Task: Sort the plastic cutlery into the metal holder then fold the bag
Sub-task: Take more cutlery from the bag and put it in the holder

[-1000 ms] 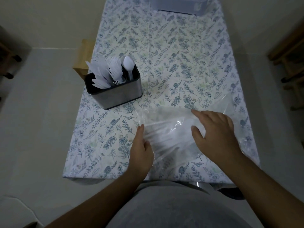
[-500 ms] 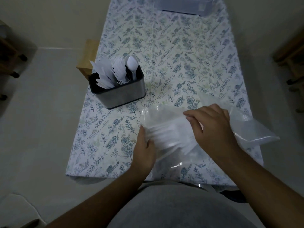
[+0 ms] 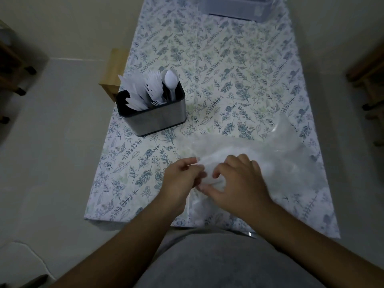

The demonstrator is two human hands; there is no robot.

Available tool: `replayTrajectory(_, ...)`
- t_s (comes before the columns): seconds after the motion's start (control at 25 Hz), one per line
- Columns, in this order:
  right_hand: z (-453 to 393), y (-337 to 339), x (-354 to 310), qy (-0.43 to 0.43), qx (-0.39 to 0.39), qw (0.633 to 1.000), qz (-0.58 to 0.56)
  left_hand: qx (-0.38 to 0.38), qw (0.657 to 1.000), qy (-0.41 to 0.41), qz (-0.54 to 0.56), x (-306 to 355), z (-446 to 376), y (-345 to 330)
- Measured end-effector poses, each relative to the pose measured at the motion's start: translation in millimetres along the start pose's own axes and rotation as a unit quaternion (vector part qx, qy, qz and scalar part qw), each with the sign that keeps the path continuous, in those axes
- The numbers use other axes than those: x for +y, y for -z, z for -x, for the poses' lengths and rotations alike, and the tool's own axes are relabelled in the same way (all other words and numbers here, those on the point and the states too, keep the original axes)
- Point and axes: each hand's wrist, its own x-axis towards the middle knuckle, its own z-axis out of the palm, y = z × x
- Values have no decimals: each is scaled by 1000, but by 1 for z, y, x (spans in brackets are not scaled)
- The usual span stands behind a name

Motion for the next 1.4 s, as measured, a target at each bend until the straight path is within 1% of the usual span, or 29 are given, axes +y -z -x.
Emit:
replayTrajectory(0.04, -3, -7, -4, -7, -31, 999, 32, -33, 999, -9, 4, 5, 3, -3)
replayTrajectory(0.08, -7, -10, -4, -12, -42, 997, 57, -58, 998, -27, -4, 7, 5, -4)
replayTrajectory(0.12, -10, -11, -2, -15, -37, 997, 66, -70, 996, -51, -26, 8, 5, -4)
replayTrajectory(0.16, -11, -11, 3, -20, -31, 998, 54, -75, 992, -84, -63, 6, 2, -1)
replayTrajectory(0.2, -12, -12, 10, -28, -24, 999, 23, -73, 980, -131, -131, 4, -1, 4)
replayTrajectory(0.24, -11, -12, 17, -42, -22, 999, -21, -69, 953, -193, -222, -1, -6, 9)
replayTrajectory(0.28, -11, -12, 23, -58, -22, 995, -74, -77, 911, -251, -319, -6, -13, 14)
replayTrajectory(0.32, -11, -11, 29, -71, -28, 990, -122, -99, 864, -290, -400, -12, -21, 17)
replayTrajectory(0.36, -12, -10, 34, -79, -43, 983, -161, -123, 822, -297, -470, -16, -28, 15)
replayTrajectory(0.44, -15, -11, 41, -81, -80, 970, -217, -129, 755, -272, -583, -22, -38, 3)
replayTrajectory(0.48, -16, -12, 44, -81, -86, 965, -235, -120, 729, -249, -627, -22, -41, -5)
replayTrajectory(0.56, -18, -12, 48, -78, -66, 965, -243, -92, 677, -214, -698, -23, -48, -22)
replayTrajectory(0.6, -19, -12, 49, -81, -48, 965, -247, -70, 655, -216, -721, -22, -50, -30)
replayTrajectory(0.64, -19, -10, 49, -88, -29, 962, -255, -48, 642, -226, -731, -22, -53, -36)
replayTrajectory(0.72, -19, -5, 50, -114, -2, 954, -278, -26, 630, -242, -738, -18, -56, -48)
replayTrajectory(0.8, -18, -3, 51, -129, 8, 954, -270, -38, 633, -230, -738, -16, -58, -56)
replayTrajectory(0.92, -14, -3, 54, -133, 11, 964, -228, -57, 666, -216, -712, -13, -57, -59)
replayTrajectory(1.0, -11, 1, 51, -136, 12, 967, -215, -68, 677, -218, -699, -12, -55, -58)
replayTrajectory(1.08, -9, 7, 47, -120, 33, 974, -192, -86, 690, -213, -687, -12, -53, -52)
replayTrajectory(1.12, -9, 9, 44, -99, 39, 979, -173, -94, 699, -213, -676, -13, -53, -49)
replayTrajectory(1.16, -9, 11, 38, -73, 28, 984, -160, -97, 709, -215, -665, -14, -52, -43)
replayTrajectory(1.2, -10, 12, 30, -42, -3, 987, -152, -96, 719, -214, -654, -14, -52, -36)
replayTrajectory(1.24, -11, 9, 21, -2, -43, 989, -142, -97, 722, -211, -652, -14, -48, -27)
replayTrajectory(1.32, -14, -5, 5, 78, -120, 985, -92, -107, 705, -211, -668, -21, -43, -9)
replayTrajectory(1.36, -16, -14, 2, 104, -152, 981, -57, -104, 702, -216, -670, -26, -40, 3)
replayTrajectory(1.4, -19, -21, 0, 117, -181, 976, -20, -88, 715, -205, -662, -32, -38, 16)
